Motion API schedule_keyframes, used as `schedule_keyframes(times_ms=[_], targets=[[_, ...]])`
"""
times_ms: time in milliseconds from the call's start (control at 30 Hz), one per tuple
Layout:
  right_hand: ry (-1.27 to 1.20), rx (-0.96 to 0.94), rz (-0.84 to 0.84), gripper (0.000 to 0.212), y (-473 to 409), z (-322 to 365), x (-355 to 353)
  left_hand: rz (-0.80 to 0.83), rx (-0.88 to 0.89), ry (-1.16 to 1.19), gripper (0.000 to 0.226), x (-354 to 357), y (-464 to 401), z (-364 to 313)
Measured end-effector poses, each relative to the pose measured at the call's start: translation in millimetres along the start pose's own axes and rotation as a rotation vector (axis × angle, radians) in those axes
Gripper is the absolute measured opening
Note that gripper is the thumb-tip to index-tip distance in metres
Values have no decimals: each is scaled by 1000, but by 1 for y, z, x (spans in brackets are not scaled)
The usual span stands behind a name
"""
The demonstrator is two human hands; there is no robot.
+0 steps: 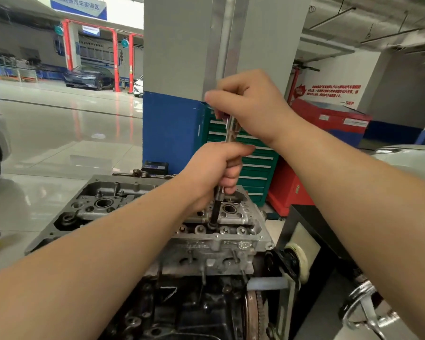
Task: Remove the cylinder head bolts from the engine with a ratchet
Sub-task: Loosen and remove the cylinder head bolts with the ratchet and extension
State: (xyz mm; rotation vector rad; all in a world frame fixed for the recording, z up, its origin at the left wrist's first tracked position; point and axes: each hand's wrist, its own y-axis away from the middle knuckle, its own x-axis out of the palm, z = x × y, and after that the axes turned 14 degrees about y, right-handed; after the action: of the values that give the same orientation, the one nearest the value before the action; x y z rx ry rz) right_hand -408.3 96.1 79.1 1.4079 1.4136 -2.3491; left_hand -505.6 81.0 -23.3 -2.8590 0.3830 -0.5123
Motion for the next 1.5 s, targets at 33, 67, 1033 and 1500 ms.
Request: schedule_keyframes(times_ms=[33,67,1033,1500], targets=[[26,24,-19,38,0,0,2,-36,9,-32,51,2,1,0],[123,48,-44,38,-3,2,6,-123,44,-93,46,6,2,0],[288,11,-167,30,5,12,10,-32,60,-6,43,3,-1,-1],[821,69,-343,33,0,24,26,-449,275,-110,26,14,0,19]])
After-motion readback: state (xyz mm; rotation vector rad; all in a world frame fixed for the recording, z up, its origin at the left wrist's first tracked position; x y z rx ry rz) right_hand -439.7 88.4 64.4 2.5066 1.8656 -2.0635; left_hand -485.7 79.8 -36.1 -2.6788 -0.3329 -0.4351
